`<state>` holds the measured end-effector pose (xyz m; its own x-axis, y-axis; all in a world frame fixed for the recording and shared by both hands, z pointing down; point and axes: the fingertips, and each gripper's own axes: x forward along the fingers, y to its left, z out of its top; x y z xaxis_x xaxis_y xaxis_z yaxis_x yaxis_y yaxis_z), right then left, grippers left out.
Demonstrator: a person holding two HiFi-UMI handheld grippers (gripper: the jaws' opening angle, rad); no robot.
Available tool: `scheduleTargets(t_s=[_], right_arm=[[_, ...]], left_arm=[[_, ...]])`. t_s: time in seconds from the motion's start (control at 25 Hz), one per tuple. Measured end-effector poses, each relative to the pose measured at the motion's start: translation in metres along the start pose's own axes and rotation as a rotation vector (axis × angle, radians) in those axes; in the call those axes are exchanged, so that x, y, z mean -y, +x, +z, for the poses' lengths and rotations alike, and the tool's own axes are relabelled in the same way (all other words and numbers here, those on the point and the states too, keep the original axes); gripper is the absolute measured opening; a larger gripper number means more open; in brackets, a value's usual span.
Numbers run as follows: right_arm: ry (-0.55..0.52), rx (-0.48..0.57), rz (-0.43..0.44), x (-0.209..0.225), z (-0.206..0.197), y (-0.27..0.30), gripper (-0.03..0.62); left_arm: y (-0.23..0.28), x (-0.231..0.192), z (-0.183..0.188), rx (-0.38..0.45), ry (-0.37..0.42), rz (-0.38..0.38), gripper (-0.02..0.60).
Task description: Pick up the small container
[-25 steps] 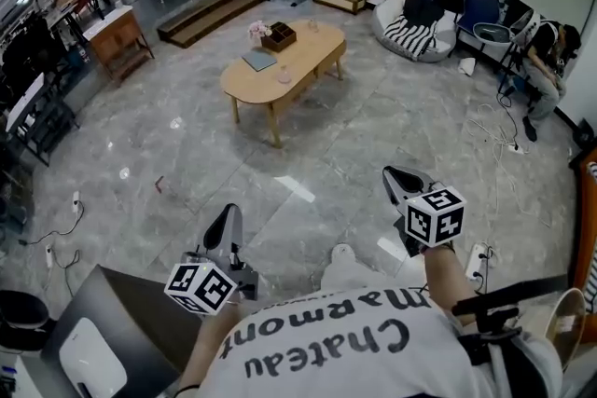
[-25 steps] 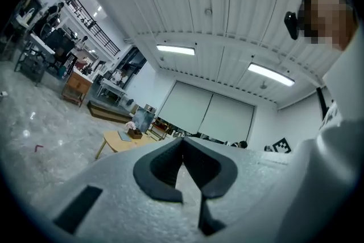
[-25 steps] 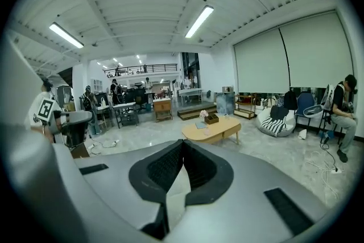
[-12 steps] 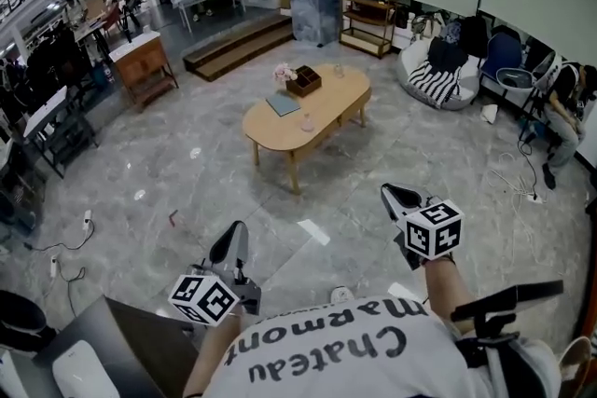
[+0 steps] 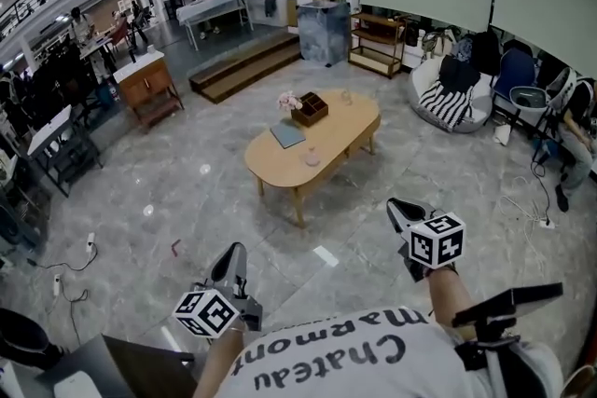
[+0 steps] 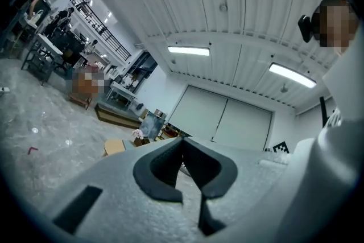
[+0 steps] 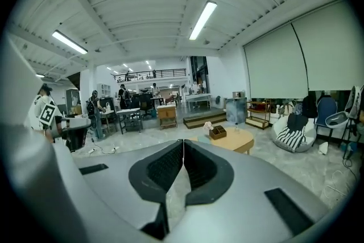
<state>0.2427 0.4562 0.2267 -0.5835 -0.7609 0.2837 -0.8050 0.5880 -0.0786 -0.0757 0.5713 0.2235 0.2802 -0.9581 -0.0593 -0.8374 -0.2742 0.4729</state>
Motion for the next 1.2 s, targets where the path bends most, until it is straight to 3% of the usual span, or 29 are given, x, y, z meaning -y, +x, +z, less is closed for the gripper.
scheduleTargets(t_s=[0.28,0.76,0.92,1.2], right_arm=[[0.057,-0.022,0.02,0.071,-0.006,0.051,0.014],[0.102,-0.093,0.071,0.108,-0.03,0.099,0.014],[0.134,-0.129,0.051,0.122,-0.043,0.113,0.014],[0.162,-0.154,0.023,0.149,-0.03,0.166,0.014]], left_arm=[[0.061,-0.023,-0.024,0.033,-0.065,0.063,0.014],[0.099,-0.041,-0.048,-0.032,-0.078,0.153,0.014],[0.126,-0.048,-0.055,-0.051,-0.102,0.133,0.014],[0.202,-0.069,-0.048,-0.082,-0.108,0.073,0.014]])
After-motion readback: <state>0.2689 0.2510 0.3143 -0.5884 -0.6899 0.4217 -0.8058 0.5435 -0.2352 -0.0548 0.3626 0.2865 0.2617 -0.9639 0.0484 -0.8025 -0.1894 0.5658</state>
